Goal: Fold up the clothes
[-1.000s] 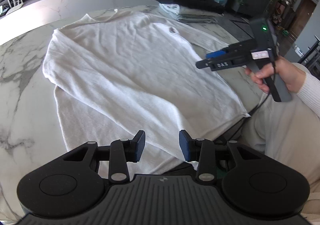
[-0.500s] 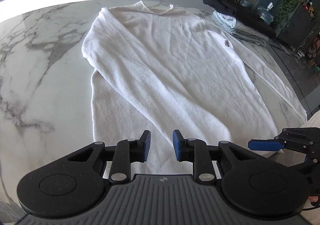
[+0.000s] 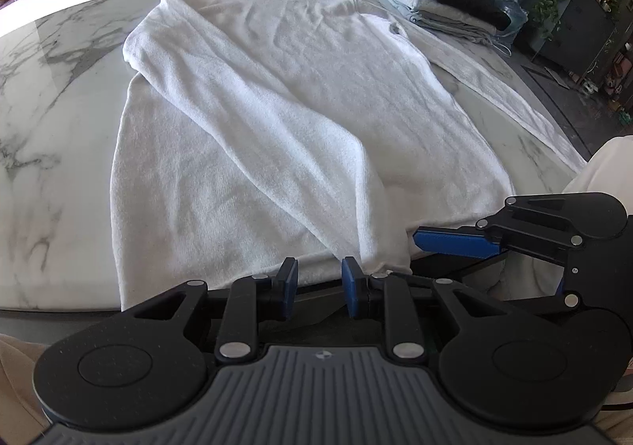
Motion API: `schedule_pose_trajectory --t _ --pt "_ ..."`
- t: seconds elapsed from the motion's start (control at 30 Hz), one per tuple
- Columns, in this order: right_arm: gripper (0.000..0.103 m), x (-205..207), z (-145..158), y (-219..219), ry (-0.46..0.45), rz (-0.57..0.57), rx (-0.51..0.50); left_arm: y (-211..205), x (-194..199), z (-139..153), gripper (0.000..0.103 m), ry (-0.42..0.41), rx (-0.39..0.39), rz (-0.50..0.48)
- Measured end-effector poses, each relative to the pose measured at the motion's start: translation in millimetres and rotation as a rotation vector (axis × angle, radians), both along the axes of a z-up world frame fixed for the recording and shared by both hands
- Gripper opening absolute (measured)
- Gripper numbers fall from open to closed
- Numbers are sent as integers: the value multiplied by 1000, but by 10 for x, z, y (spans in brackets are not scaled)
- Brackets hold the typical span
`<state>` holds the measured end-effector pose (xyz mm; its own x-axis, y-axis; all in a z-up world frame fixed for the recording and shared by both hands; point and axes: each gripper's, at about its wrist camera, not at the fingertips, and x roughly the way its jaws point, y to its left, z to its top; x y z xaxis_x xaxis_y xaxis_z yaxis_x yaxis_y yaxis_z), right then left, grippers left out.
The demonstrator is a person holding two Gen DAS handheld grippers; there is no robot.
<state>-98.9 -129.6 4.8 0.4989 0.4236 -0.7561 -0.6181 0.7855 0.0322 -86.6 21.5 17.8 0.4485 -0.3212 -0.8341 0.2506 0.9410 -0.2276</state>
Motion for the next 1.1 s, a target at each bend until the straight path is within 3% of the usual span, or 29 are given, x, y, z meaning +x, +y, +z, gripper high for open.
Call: schedule_pose_trajectory --t 0.07,0.2,0.33,0.43,0.53,0.83,0.9,1.03,1.1 --pt "4 30 -6 -22 0 -22 -1 -1 -35 4 22 -3 -4 5" --pt "3 49 27 -172 24 -93 24 -66 -78 -15 22 1 -44 -9" --pt "3 69 -82 -273 108 -152 -12 -144 -68 -91 22 18 -87 9" --pt "5 15 -91 -316 113 -154 -11 -159 -66 -140 23 35 -108 30" --pt "14 -34 -5 -337 65 -149 9 -146 -51 -195 23 60 -141 60" --pt "14 53 109 -406 11 -190 43 -211 51 -290 23 96 -184 121" --pt "14 82 116 -404 13 -183 47 -222 46 -300 8 92 -178 122" --pt "16 156 126 -376 43 -176 88 -197 -4 -243 5 68 -162 103" --pt "24 211 120 -351 69 -181 127 -183 -27 -235 5 65 -154 103"
